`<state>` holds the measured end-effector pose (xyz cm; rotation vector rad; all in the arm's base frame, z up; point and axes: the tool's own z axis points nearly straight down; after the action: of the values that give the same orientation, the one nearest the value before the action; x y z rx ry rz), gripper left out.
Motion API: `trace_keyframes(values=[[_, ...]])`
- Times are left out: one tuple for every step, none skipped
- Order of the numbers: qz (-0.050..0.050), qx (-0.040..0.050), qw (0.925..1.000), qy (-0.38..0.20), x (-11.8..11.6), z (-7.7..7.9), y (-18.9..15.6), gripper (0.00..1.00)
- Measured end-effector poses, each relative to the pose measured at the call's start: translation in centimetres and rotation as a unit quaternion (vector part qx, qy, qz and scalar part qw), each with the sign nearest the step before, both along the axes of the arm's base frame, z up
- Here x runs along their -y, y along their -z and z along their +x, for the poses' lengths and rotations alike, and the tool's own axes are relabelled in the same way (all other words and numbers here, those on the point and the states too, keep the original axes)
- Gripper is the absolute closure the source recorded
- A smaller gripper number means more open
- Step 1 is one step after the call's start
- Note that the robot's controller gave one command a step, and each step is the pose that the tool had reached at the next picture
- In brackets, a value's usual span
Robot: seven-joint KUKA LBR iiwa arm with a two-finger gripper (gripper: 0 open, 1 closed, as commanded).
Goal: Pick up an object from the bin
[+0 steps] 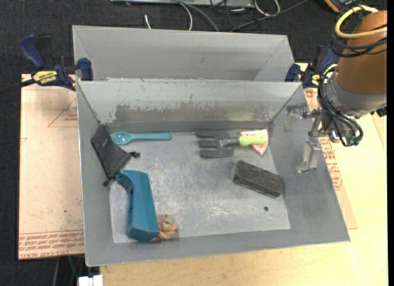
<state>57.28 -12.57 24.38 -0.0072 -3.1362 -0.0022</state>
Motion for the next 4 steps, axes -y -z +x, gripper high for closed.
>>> trace_keyframes(values=[[-0.001, 0.0038, 1.0000, -0.002, -0.1, 0.1, -0.5, 0.00], [0.000, 0.0047, 0.9978, 0.066, -0.1, -0.2, 7.2, 0.00], [0.000, 0.0053, 0.9951, 0.099, -0.7, -0.7, 9.7, 0.00], [0.000, 0.0046, 0.9915, 0.130, -2.2, -1.7, 10.8, 0.00]])
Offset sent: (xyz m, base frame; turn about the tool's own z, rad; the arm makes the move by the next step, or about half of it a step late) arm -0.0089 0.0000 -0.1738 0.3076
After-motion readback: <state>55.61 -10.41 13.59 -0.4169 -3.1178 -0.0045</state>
